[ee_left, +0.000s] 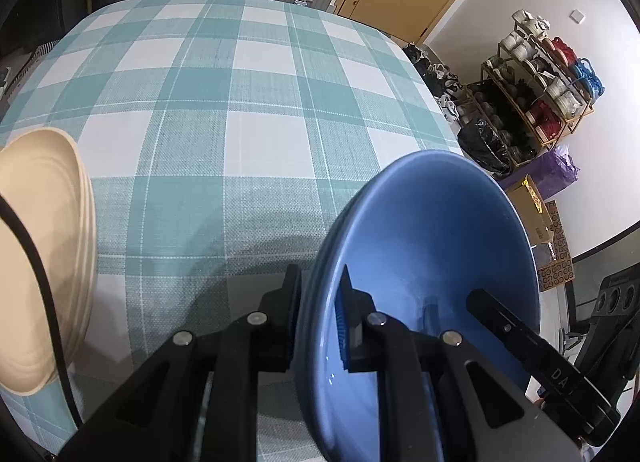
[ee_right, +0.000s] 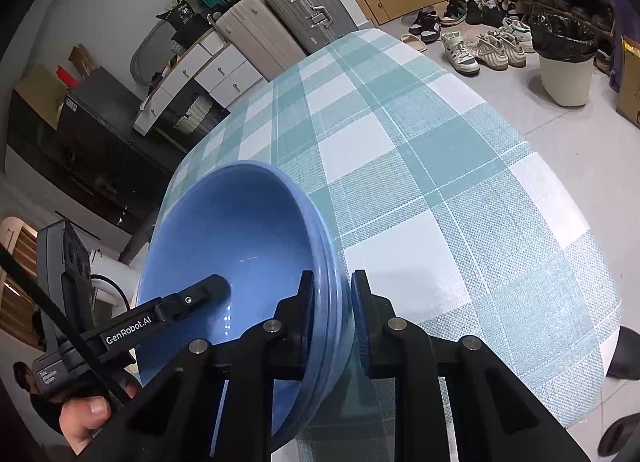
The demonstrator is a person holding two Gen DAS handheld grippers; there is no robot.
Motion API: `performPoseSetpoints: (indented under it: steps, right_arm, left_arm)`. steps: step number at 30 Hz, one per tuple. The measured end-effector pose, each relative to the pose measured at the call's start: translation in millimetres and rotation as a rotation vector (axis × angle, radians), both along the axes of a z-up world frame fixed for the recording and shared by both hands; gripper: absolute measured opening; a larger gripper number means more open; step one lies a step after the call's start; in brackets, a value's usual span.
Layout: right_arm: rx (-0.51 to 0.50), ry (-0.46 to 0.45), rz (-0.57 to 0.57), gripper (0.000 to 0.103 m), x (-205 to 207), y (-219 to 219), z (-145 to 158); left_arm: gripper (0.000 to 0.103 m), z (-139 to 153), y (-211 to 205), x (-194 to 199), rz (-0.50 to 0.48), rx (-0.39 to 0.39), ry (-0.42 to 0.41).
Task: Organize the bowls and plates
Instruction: 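Lift the bowl stack with both grippers and carry it toward the cream plates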
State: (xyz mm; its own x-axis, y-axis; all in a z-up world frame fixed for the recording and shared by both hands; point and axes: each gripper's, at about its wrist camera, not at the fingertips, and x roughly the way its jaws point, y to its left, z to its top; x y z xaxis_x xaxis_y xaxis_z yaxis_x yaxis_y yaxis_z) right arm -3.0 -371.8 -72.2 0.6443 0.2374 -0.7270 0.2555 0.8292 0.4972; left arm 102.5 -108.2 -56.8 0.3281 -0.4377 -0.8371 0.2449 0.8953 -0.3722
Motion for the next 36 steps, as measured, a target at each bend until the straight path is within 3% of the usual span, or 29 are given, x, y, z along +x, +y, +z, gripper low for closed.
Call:
performPoseSetpoints:
  steps: [8, 14, 21, 36]
  right_arm:
    - [0.005, 0.015, 0.012, 0.017, 4.1, 0.3, -2.9]
    - [0.045, 0.095, 0.046, 0.017, 19.4, -1.6, -12.1]
    - [-0.011, 0.143, 0.089, 0.015, 29.7, 6.3, -8.8]
    - [-0.066, 0.116, 0.118, 0.014, 26.6, 26.2, 17.2]
  left_arm:
    - [0.013, -1.9, -0.4, 0.1, -0.009, 0.022, -0.006]
    - [0.013, -10.2, 3.8, 5.8, -0.012, 0.004, 0.069]
    - [0.011, -9.5, 3.1, 2.3, -0.029, 0.035, 0.087]
    - [0.012, 14.7, 22.6, -5.5, 0.018, 0.034, 0.055]
